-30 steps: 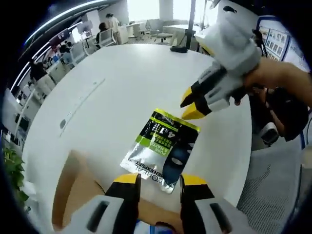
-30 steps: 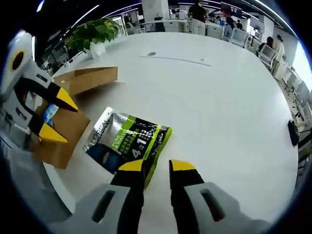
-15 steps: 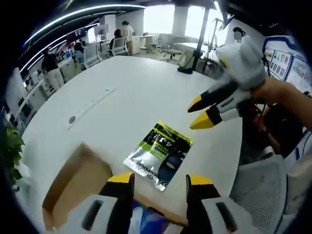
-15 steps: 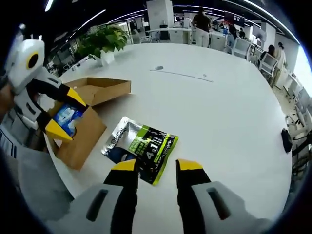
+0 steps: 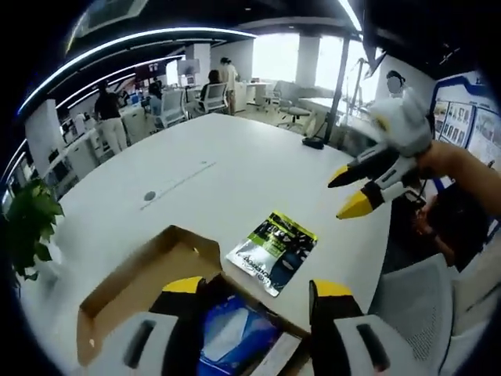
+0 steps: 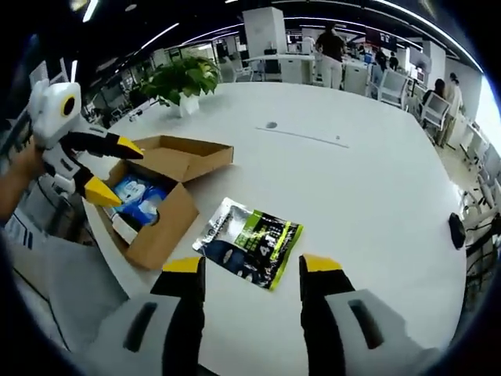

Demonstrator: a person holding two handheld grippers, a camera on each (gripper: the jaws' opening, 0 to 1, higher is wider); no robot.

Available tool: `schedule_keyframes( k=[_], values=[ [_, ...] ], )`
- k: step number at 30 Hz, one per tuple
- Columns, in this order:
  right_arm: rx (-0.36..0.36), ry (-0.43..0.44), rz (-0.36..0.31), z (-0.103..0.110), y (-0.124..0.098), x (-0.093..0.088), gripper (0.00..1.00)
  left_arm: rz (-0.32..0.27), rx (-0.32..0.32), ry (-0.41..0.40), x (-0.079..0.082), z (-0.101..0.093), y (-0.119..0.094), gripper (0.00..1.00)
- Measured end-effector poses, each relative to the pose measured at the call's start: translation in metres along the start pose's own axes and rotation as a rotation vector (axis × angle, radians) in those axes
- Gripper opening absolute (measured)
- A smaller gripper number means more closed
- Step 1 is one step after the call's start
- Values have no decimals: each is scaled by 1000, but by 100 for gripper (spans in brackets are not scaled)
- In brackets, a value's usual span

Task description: Operate the shoe box by opening the lid, removing the specified soft item, and placing it in the target area until the item is outside and the box remains undamaged.

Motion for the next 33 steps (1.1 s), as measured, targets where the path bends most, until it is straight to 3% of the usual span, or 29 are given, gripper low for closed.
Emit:
schedule_keyframes(
  k=[10,27,33],
  values=[
    [29,-57,-17,28,-9,6,53,-47,87,-36,-26,19,-44,62],
    [120,-117,-34,85,1,15,56,-127,193,-127,-79,45,-108,68],
    [160,-144,-31,108,12,17,55,-107,233,-166,-108,53,-124,68]
  ],
)
Point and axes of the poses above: the point that each gripper's makers call its tool centre point, and the gripper's own axes: y roughly forward along the fingers, z roughly to its left, x roughly out of its top, the point moved 2 cm from there along -y, roughly backward along the fingers, and after that the axes turned 8 degrees about y, right-handed, at the moved point
